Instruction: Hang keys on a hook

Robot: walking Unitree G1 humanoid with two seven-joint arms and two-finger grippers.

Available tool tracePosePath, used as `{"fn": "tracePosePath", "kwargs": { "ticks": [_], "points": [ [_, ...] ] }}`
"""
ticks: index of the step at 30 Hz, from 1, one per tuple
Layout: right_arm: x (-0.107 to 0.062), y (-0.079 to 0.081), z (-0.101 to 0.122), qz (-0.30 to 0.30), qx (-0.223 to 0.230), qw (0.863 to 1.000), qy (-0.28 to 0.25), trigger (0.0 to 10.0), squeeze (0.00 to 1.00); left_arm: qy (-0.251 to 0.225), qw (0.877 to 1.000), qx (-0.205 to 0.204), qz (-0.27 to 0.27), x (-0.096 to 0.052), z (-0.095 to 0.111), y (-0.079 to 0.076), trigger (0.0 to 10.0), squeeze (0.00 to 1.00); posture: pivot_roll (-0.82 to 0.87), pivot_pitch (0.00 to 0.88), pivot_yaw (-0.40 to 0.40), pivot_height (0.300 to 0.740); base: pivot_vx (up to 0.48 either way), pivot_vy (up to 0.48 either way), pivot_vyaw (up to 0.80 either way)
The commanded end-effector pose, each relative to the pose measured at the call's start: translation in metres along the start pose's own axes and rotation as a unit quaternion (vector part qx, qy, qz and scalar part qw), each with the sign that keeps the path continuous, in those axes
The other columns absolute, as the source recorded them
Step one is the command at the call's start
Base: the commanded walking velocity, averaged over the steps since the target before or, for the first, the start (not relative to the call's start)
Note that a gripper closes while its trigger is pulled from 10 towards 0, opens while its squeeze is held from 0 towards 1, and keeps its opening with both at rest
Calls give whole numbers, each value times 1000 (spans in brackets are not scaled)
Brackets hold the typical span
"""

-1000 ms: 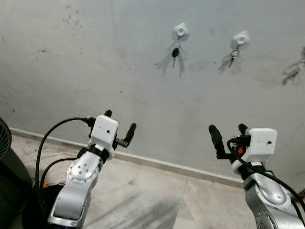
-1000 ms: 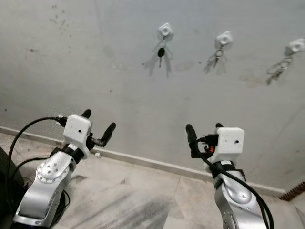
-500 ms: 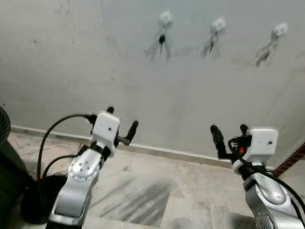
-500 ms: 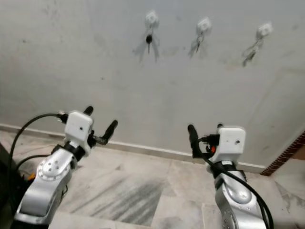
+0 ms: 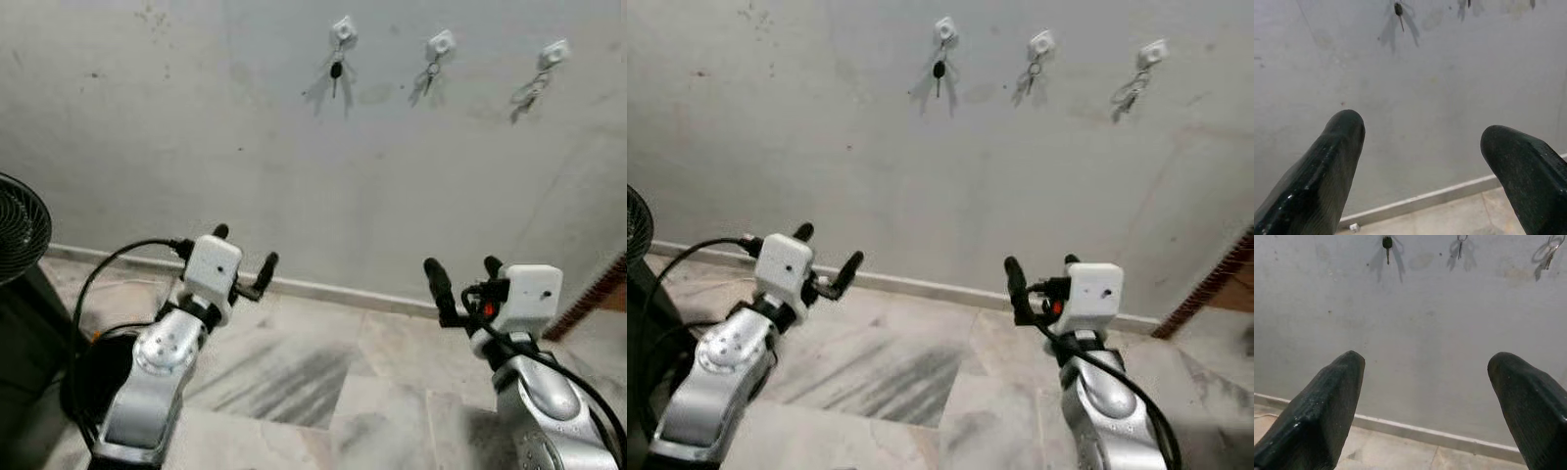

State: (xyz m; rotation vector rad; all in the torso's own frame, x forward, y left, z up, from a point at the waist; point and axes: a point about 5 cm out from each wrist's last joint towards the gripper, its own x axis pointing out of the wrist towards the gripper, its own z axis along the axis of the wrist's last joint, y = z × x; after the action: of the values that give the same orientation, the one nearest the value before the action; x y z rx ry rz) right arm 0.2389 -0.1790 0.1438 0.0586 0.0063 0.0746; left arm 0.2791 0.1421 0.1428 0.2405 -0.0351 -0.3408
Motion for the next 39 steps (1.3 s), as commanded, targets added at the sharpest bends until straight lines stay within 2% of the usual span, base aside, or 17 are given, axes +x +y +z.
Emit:
{"fn": "tracePosePath", "kwargs": {
  "ticks": [1, 10, 16, 21, 25, 39],
  "points": [
    [0, -3, 3, -7, -4, 1000, -6, 10000, 0, -2, 1000, -1, -7, 1, 2, -2, 10000, 0, 149, 0, -22, 740, -281, 0, 0],
    [-1, -2, 2, -7, -2, 1000, -5, 10000, 0, -3, 1000, -1, -10, 1, 2, -3, 10000, 0, 150, 0, -22, 740, -282, 0, 0],
    [0, -2, 1, -6, -5, 1000, 0, 10000, 0, -4, 1000, -9, -11, 1, 2, -3, 10000, 0, 148, 0, -24, 740, 0, 0, -142],
    [0, -1, 2, -6, -4, 1000, 0, 10000, 0, -3, 999, -34, -26, 1, 4, -4, 10000, 0, 144, 0, -26, 740, 0, 0, -788],
    [-1, -2, 2, -5, -6, 1000, 1, 10000, 0, -3, 999, -30, -29, 1, 4, -5, 10000, 0, 143, 0, -27, 740, 0, 0, -788],
    [-1, 0, 4, -3, -10, 1000, 1, 10000, 0, -12, 997, -56, -43, 7, 11, -7, 10000, 0, 131, 0, -28, 740, 0, 0, -788]
  ]
}}
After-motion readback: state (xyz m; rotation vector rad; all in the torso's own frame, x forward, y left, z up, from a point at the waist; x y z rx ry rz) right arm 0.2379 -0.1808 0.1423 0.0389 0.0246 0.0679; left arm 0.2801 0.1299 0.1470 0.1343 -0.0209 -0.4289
